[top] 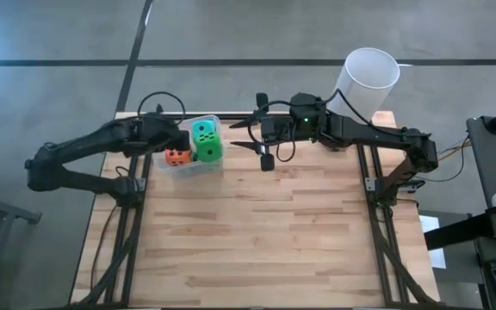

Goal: Pick & Place Dice
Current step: Put the small black dice into the transparent bin, then put the small yellow dice into the transparent bin

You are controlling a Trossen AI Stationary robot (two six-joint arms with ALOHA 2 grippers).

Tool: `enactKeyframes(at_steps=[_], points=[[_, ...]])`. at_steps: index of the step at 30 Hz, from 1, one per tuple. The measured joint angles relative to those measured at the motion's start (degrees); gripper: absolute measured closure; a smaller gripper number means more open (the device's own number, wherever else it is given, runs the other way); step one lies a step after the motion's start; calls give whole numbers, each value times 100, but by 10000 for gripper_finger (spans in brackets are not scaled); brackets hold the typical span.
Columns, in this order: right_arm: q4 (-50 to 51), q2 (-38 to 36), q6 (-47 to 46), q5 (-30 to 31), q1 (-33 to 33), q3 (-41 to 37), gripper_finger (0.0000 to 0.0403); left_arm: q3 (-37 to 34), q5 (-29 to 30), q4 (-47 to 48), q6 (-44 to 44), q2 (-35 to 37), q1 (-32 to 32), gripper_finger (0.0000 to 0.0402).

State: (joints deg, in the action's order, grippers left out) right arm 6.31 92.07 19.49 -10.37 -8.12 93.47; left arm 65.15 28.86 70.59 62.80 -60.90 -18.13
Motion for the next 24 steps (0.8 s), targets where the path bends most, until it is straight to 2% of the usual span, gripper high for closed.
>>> enactKeyframes(at_steps=[8, 14, 24], points=[[42, 0, 0, -1, 0, -2, 227, -468, 122, -128, -37, -330, -848, 351], [48, 0, 0, -1, 0, -4, 223, -572, 118, -369, -277, -352, -1089, 346], [50, 0, 0, -1, 0, -4, 226, -573, 118, -370, -580, -349, -1277, 269]])
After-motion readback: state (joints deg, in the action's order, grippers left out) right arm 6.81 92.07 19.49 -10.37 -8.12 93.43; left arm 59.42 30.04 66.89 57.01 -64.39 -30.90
